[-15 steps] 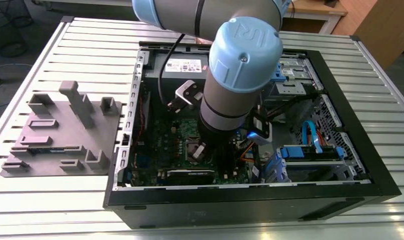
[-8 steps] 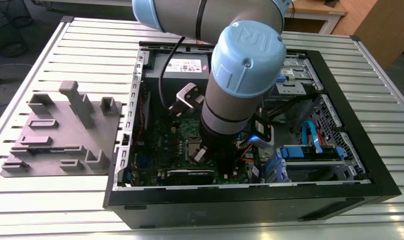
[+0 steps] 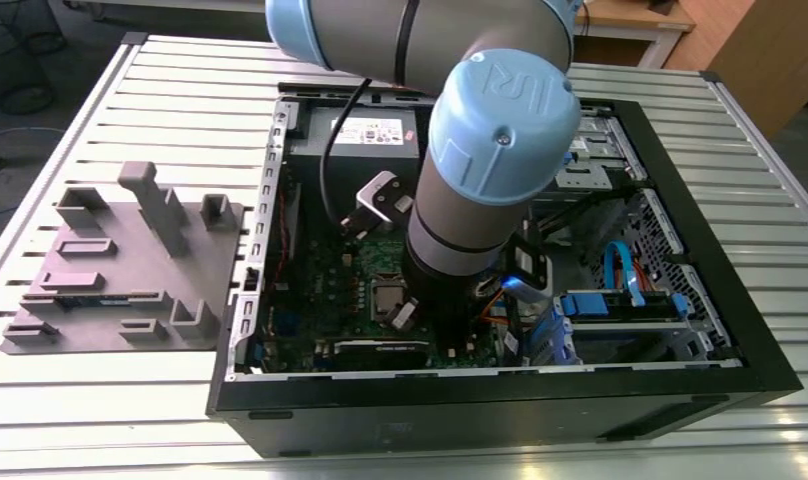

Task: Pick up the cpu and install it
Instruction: 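Install the first cpu locking lever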

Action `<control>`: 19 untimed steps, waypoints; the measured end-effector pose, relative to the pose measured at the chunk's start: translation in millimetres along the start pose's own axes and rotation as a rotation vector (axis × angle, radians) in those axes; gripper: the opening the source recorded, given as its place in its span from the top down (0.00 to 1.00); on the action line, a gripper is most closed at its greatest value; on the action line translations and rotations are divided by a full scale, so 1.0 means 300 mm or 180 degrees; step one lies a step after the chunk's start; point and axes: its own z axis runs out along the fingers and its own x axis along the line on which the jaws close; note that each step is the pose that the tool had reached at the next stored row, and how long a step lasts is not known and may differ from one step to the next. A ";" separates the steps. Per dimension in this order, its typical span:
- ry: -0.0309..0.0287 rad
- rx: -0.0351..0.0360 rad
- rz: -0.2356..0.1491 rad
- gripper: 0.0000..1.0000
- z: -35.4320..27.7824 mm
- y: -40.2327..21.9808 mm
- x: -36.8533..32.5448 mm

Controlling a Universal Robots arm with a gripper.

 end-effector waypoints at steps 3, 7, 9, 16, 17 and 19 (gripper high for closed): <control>-0.0021 -0.0018 -0.0001 0.89 -0.001 -0.002 0.002; -0.0040 -0.0036 0.0001 0.89 -0.006 -0.001 0.001; -0.0037 -0.0037 0.0002 0.89 -0.022 0.000 0.000; -0.0033 -0.0040 0.0003 0.89 -0.104 0.008 -0.006; -0.0033 -0.0040 0.0003 0.89 -0.112 0.009 -0.006; -0.0034 -0.0040 0.0003 0.89 -0.113 0.009 -0.006</control>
